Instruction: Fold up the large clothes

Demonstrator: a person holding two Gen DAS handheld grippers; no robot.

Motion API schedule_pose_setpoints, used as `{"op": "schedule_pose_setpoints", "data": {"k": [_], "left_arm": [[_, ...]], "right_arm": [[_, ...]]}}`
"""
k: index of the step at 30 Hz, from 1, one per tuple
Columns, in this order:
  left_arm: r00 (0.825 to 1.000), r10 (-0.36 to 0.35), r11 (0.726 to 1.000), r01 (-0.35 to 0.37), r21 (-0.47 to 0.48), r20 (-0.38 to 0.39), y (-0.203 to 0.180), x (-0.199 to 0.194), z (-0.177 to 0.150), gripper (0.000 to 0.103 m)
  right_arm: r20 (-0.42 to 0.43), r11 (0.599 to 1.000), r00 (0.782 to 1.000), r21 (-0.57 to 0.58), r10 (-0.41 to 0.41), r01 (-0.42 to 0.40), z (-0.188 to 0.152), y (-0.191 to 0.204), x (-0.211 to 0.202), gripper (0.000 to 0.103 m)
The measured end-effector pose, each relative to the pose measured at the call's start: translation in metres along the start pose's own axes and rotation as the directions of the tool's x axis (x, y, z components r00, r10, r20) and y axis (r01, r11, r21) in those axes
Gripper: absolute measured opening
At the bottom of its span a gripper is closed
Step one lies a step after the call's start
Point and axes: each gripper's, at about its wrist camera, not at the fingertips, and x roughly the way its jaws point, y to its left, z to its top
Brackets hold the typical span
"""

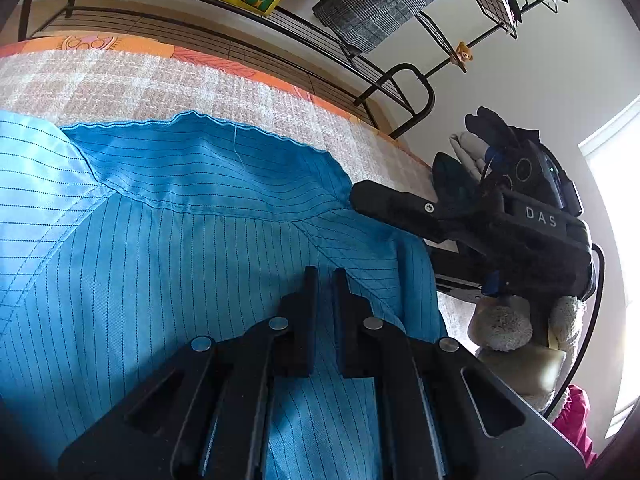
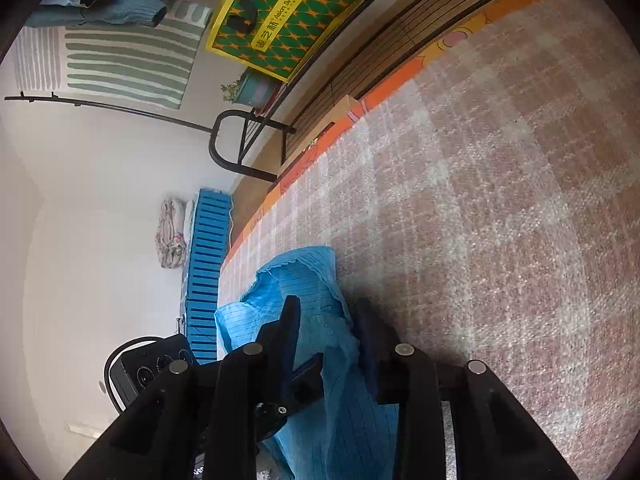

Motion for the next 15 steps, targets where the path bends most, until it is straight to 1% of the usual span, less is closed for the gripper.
{"op": "schedule_pose_setpoints", "data": {"k": [1,2,4,6,7,9,10,12,13,14,15], "left_arm": [[1.000,0.002,1.000,-0.002,0.002,0.003,0.000,-0.001,-0.001,0.007],[1.000,0.001,1.000,-0.001,0.001,0.004,0.000,-0.001,-0.001,0.007],[1.000,-0.002,1.000,0.002,-0.002,0.005,0.001,-0.001,-0.002,0.007],[1.000,0.000,1.000,0.000,-0.002,0.007,0.001,-0.001,-0.002,0.007],[1.000,0.004,1.000,-0.004,0.001,0.008,0.000,-0.001,-0.002,0.007],[1.000,0.017,1.000,-0.017,0.012,0.014,-0.002,-0.001,-0.003,0.007],[1.000,0.023,1.000,-0.024,0.020,0.017,-0.003,-0.001,-0.003,0.007],[0.999,0.032,0.999,-0.032,0.028,0.021,-0.005,-0.001,-0.004,0.007],[0.999,0.033,0.999,-0.034,0.027,0.023,-0.005,-0.001,-0.004,0.007],[0.999,0.032,0.999,-0.033,0.025,0.023,-0.004,-0.001,-0.004,0.007],[0.999,0.031,0.999,-0.031,0.023,0.022,-0.004,-0.001,-0.004,0.007]], "right_arm": [[0.005,1.000,1.000,-0.009,-0.005,0.005,0.000,0.003,-0.001,0.018],[0.011,0.999,0.999,-0.035,-0.031,0.031,0.001,0.009,-0.002,0.015],[0.029,0.989,0.994,-0.096,-0.108,0.111,0.000,0.022,-0.003,0.006],[0.062,0.965,0.979,-0.165,-0.195,0.203,0.001,0.036,-0.005,0.000],[0.086,0.944,0.966,-0.211,-0.242,0.255,0.001,0.045,-0.005,0.000],[0.146,0.875,0.928,-0.309,-0.342,0.372,0.000,0.064,0.000,0.000],[0.161,0.847,0.915,-0.347,-0.370,0.403,0.000,0.070,0.003,0.000],[0.147,0.809,0.899,-0.394,-0.413,0.436,0.000,0.077,0.012,0.000],[0.156,0.796,0.894,-0.410,-0.419,0.445,0.000,0.081,0.010,0.000],[0.162,0.796,0.900,-0.423,-0.404,0.433,0.000,0.085,0.005,0.000],[0.168,0.794,0.901,-0.428,-0.399,0.431,-0.001,0.088,-0.002,0.001]]}}
